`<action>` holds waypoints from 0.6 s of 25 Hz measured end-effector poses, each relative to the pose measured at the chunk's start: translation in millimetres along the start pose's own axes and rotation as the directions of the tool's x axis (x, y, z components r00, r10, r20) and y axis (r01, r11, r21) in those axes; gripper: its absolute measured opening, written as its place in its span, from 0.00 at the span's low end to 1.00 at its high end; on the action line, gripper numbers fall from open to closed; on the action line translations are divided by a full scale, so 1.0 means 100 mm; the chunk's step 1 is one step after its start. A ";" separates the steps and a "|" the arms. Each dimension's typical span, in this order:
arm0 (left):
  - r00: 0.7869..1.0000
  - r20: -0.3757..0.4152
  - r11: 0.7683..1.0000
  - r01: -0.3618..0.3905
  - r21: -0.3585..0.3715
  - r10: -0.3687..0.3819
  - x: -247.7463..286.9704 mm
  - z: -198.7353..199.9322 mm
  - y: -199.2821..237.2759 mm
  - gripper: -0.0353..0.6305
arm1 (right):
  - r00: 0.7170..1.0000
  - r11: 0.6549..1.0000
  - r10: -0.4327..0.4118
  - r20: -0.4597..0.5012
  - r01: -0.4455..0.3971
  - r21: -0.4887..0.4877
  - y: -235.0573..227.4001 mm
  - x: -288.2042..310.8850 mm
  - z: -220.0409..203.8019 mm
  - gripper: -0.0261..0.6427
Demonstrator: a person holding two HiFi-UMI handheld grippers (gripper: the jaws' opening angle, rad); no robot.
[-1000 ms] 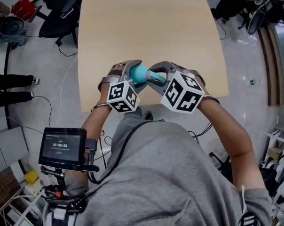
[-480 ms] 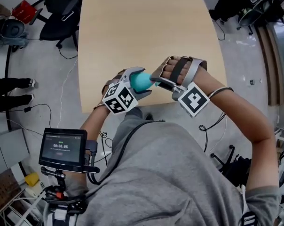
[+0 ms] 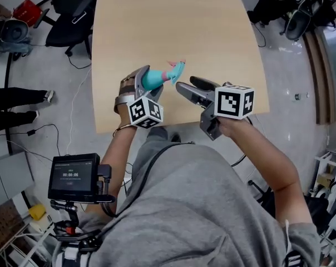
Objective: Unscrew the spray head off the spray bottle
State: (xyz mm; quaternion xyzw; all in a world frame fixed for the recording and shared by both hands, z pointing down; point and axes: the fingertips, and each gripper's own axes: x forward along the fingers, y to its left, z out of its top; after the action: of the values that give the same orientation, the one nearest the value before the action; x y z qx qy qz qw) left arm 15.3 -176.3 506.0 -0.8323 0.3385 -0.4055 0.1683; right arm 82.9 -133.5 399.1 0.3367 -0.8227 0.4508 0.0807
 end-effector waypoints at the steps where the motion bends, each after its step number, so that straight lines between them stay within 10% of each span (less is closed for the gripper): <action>1: 1.000 -0.005 0.999 -0.015 0.036 0.015 0.00 0.03 -0.01 0.61 | 1.000 0.998 -0.014 0.001 0.014 0.064 -0.05 0.06 -0.07 0.48; 7: 0.999 0.037 0.980 -0.024 0.196 0.017 -0.07 0.36 -0.20 0.61 | 0.996 0.989 -0.066 -0.053 0.073 0.128 -0.29 0.20 -0.23 0.47; 10: 0.998 0.054 0.983 0.020 0.184 -0.030 -0.08 0.44 -0.33 0.61 | 0.993 0.988 -0.037 -0.110 0.052 0.142 -0.33 0.20 -0.29 0.24; 15: 0.967 0.166 0.980 0.184 0.079 -0.194 -0.13 0.45 -0.47 0.61 | 0.980 0.992 -0.046 -0.195 0.023 -0.122 -0.25 0.18 -0.36 0.24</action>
State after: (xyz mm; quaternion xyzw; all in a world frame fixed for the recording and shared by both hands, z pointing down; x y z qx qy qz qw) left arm 64.7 -133.0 497.3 -0.8871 0.2288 -0.3564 0.1837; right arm 78.2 -123.1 444.7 0.2990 -0.8301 0.4308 0.1898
